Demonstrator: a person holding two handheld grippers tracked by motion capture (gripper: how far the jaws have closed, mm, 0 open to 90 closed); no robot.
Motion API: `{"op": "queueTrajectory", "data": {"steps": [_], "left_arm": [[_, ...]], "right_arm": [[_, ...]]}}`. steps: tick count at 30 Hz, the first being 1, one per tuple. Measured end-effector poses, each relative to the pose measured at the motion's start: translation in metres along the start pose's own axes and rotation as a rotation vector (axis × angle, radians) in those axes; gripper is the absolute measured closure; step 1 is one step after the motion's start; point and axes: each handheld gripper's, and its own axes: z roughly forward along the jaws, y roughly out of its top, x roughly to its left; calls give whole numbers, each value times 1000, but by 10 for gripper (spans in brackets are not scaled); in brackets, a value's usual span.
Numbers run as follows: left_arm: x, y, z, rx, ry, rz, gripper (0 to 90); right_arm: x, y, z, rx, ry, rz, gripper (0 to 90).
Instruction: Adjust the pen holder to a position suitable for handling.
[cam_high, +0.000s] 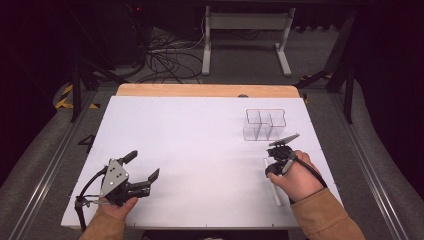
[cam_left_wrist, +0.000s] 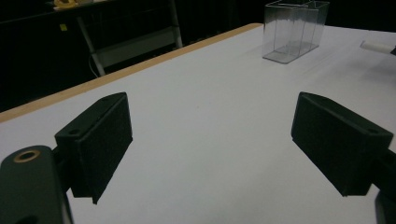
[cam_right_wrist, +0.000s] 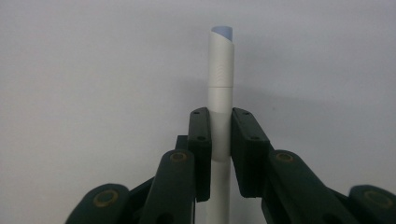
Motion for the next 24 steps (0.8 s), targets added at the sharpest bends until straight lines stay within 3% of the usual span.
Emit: {"op": "queueTrajectory", "data": {"steps": [2,7,15,18,23,24], "left_arm": [[0,0,0,0,0,0,133],[0,0,0,1,0,-1,133],[0,0,0,1,2,0,133],[0,0,1,0,1,0,133],[-1,0,1,2,-2,1,133],[-1,0,1,1,-1,0,132]], "right_arm": [[0,0,-2,-12,1,-6,790],[-1,1,-14,-131,16,-70,789],[-4,1,-25,-232,40,-121,790],[-6,0,-31,-280,86,-137,789],[-6,-1,-36,-342,93,-167,789],[-8,-1,-38,-378,88,-182,790]]}}
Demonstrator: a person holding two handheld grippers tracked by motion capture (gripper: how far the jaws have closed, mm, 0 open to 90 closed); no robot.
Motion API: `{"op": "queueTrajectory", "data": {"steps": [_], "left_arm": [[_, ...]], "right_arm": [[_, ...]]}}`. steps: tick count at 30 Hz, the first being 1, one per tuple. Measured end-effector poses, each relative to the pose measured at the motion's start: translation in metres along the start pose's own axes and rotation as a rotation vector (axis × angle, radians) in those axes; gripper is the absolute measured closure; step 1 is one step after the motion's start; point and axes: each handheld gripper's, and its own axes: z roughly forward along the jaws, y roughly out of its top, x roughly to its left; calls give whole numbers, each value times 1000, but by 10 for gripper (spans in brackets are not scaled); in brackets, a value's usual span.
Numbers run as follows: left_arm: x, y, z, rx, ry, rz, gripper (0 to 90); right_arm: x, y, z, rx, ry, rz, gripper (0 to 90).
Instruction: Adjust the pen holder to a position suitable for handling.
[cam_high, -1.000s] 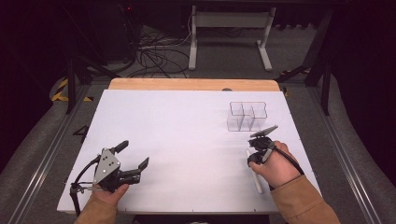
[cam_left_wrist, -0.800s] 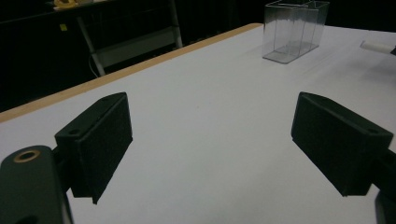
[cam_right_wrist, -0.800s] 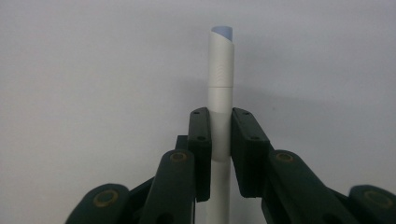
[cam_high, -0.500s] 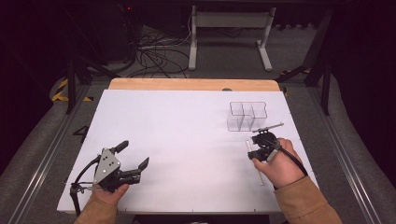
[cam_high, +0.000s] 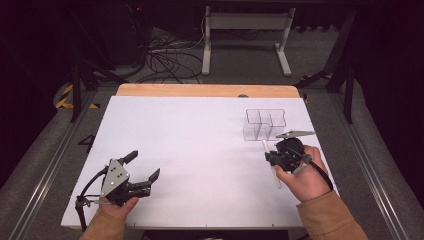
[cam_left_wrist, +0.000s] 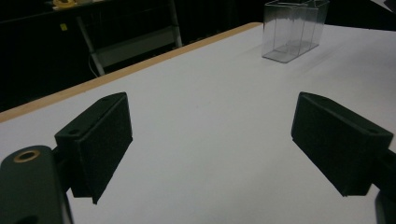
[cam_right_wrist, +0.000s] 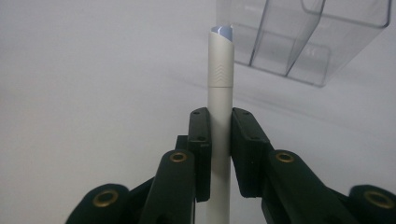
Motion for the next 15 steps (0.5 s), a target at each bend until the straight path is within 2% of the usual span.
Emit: {"op": "queueTrajectory", "data": {"steps": [5,6,7,9,10,13,15], "left_arm": [[0,0,0,1,0,0,133],[0,0,0,0,0,1,133],[0,0,0,-1,2,5,133],[0,0,0,0,1,0,133],[0,0,0,-1,4,2,133],[0,0,0,0,1,0,133],[0,0,0,0,1,3,133]], "right_arm": [[-3,1,-4,-53,32,-7,789],[-4,1,-7,-78,43,-24,790],[-4,1,-7,-78,43,-24,790],[-6,2,-11,-118,85,-29,790],[-6,2,-11,-118,85,-29,790],[-7,3,-17,-177,106,-65,790],[-8,3,-18,-191,114,-71,790]]}}
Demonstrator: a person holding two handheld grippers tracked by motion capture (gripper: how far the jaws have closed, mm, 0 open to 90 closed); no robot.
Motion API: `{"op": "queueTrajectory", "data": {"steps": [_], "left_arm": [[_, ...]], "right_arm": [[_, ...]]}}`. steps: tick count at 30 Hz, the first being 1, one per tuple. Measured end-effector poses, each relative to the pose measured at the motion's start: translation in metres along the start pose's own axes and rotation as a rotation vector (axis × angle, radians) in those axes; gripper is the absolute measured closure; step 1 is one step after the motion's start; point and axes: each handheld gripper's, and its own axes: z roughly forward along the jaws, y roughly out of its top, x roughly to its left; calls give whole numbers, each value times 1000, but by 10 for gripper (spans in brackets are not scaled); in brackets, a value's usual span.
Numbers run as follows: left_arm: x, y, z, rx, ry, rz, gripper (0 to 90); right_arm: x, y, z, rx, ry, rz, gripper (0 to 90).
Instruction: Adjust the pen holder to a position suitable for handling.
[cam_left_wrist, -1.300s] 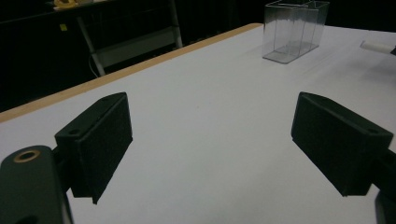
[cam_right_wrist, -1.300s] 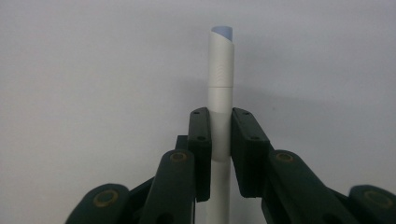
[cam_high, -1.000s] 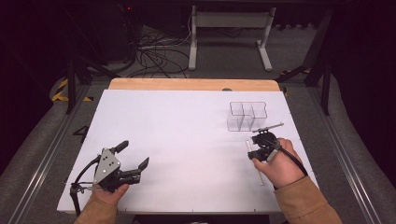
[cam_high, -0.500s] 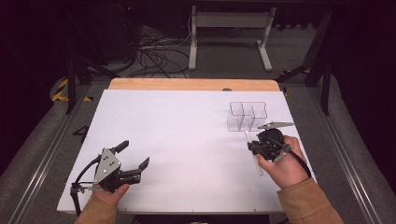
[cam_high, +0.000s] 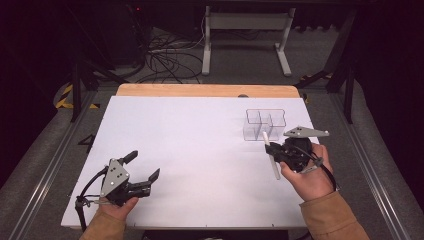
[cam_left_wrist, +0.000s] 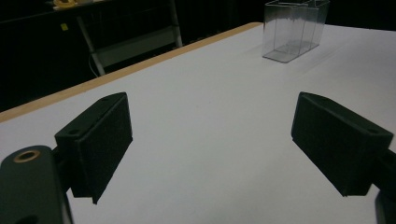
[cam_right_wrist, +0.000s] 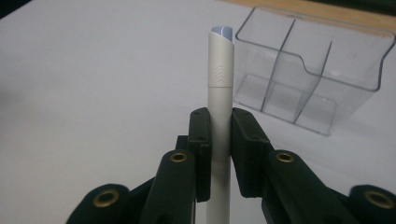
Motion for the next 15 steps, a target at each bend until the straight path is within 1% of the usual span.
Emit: {"op": "queueTrajectory", "data": {"steps": [1,2,3,4,5,7,8,9,10,11,12,15], "left_arm": [[0,0,0,0,0,-2,133],[0,0,0,0,0,-2,133],[0,0,0,0,-1,-2,133],[0,0,0,0,0,-3,132],[0,0,0,0,0,-3,133],[0,0,0,0,0,-3,133],[0,0,0,-1,0,-3,133],[0,0,0,-1,0,-3,133],[0,0,0,-1,0,-3,133],[0,0,0,0,0,-4,133],[0,0,0,0,0,-5,133],[0,0,0,-1,1,-5,132]], "right_arm": [[-1,1,-2,-33,18,-18,790],[-1,1,-2,-33,18,-18,790],[-1,1,-3,-45,26,-16,790],[-2,1,-4,-60,34,-22,790],[-3,2,-6,-92,44,-35,790],[-4,3,-9,-123,65,-45,790],[-4,3,-9,-123,65,-45,790],[-4,3,-10,-140,69,-52,790],[-4,3,-11,-157,76,-65,790],[-5,4,-13,-193,86,-87,790],[-5,4,-14,-213,89,-97,790],[-6,5,-15,-235,96,-108,790]]}}
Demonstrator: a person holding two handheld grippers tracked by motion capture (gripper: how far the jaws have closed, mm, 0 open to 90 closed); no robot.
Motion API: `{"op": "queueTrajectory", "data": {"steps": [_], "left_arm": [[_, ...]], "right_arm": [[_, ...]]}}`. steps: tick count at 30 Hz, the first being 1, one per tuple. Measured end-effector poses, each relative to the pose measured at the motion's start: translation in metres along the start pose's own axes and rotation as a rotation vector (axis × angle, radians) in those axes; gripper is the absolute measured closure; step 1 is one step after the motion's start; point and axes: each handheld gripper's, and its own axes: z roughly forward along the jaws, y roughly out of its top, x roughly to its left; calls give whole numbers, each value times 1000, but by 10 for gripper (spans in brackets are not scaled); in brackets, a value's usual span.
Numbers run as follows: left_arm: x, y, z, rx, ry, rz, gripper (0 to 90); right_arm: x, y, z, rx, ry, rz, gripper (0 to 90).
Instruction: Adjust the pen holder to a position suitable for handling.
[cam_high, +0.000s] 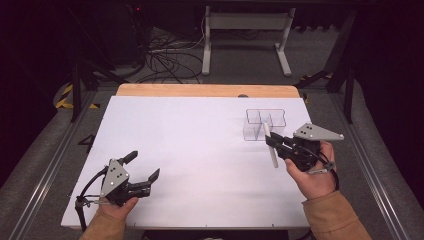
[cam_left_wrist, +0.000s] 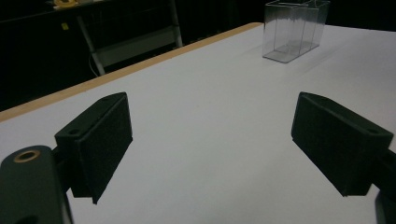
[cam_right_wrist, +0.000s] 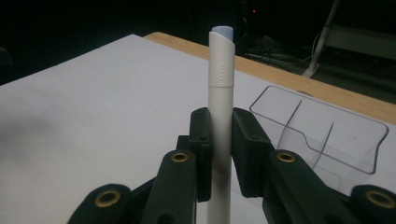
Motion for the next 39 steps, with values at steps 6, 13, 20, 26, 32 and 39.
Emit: {"op": "queueTrajectory", "data": {"steps": [6,13,20,26,32,39], "left_arm": [[0,0,0,0,2,3,133],[0,0,0,0,3,3,133],[0,0,-1,1,2,2,132],[1,0,0,0,5,4,132],[1,0,-1,0,5,3,133],[0,0,-1,0,5,3,133]], "right_arm": [[-6,2,-3,-79,37,16,790],[-13,3,-4,-162,60,61,790],[-18,6,-2,-259,48,80,789],[-22,8,2,-264,41,82,789],[-23,9,5,-265,32,87,789],[-23,13,6,-265,21,74,790]]}}
